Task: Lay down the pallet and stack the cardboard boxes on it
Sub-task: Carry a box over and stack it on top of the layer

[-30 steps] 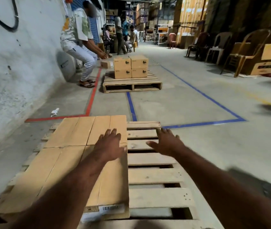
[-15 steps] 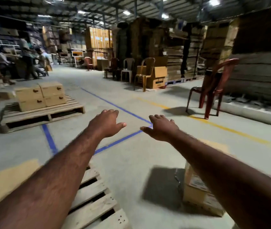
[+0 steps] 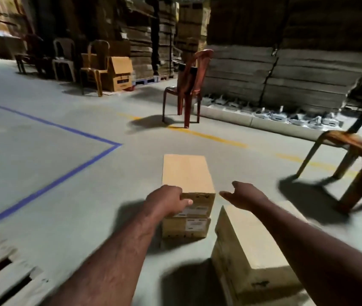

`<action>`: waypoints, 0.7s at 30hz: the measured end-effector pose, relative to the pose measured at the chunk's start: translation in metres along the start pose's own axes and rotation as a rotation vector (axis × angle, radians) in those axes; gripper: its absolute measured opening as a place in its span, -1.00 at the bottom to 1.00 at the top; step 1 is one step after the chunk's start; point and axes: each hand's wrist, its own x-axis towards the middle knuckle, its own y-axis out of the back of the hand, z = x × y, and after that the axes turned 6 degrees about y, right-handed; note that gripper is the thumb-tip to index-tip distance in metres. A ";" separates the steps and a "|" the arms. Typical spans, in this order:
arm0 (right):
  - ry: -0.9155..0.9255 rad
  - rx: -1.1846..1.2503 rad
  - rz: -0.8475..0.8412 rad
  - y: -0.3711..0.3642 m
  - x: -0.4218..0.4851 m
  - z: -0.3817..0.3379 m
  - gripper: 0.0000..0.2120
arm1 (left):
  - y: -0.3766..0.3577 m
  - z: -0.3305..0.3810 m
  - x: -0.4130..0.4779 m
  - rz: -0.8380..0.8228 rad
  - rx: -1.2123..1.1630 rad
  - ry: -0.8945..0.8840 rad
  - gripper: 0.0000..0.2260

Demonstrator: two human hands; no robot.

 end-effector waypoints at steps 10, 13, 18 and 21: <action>-0.264 0.064 -0.113 -0.082 -0.015 0.109 -0.26 | -0.125 0.100 0.021 -0.247 -0.168 -0.062 -0.51; -0.407 0.081 -0.103 -0.097 -0.022 0.140 -0.29 | -0.157 0.123 0.020 -0.315 -0.307 -0.028 -0.46; -0.595 0.108 -0.115 -0.113 -0.010 0.193 0.41 | -0.194 0.151 0.014 -0.342 -0.324 0.031 -0.16; -0.631 0.137 -0.131 -0.102 -0.008 0.211 0.50 | -0.201 0.153 0.015 -0.345 -0.341 0.052 -0.14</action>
